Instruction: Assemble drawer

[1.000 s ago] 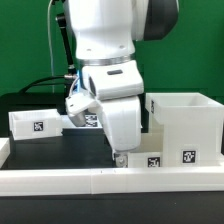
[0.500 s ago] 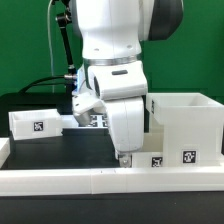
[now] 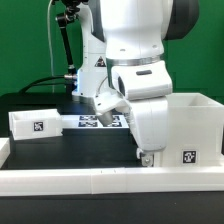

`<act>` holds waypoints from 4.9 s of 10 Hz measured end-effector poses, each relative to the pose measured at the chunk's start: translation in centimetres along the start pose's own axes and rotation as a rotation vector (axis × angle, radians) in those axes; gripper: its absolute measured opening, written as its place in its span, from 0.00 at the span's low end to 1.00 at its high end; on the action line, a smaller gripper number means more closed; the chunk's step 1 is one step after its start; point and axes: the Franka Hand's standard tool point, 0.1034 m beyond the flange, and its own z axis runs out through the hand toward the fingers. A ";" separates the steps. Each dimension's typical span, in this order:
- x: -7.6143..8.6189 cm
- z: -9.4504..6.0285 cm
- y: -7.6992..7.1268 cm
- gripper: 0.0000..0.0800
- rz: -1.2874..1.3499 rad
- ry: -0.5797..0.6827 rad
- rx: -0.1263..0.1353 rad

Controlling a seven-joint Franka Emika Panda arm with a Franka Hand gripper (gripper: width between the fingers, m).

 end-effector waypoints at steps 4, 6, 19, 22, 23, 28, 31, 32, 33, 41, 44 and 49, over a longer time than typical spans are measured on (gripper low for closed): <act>-0.8 -0.3 0.0 0.81 0.003 -0.003 0.019; -3.6 -0.4 -0.6 0.81 -0.004 -0.008 0.036; -12.3 -3.9 -9.3 0.81 0.211 -0.039 -0.003; -12.2 -3.8 -9.3 0.81 0.425 -0.037 -0.006; -12.3 -3.8 -9.5 0.81 0.505 -0.032 -0.007; -13.9 -4.5 -14.8 0.81 0.946 -0.019 -0.074; -14.6 -4.5 -18.0 0.81 1.113 -0.013 -0.106; -14.6 -4.4 -18.0 0.81 1.136 -0.012 -0.105; -14.6 -4.4 -17.9 0.81 1.128 -0.012 -0.104; -14.5 -1.8 -24.1 0.81 1.153 -0.031 -0.123; -15.1 0.1 -25.3 0.81 1.150 -0.032 -0.134; -15.1 2.1 -25.6 0.81 1.153 -0.032 -0.110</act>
Offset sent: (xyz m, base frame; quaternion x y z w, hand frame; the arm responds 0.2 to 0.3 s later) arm 0.0060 -0.0116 0.0048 0.0203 -0.0053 -0.0186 0.9996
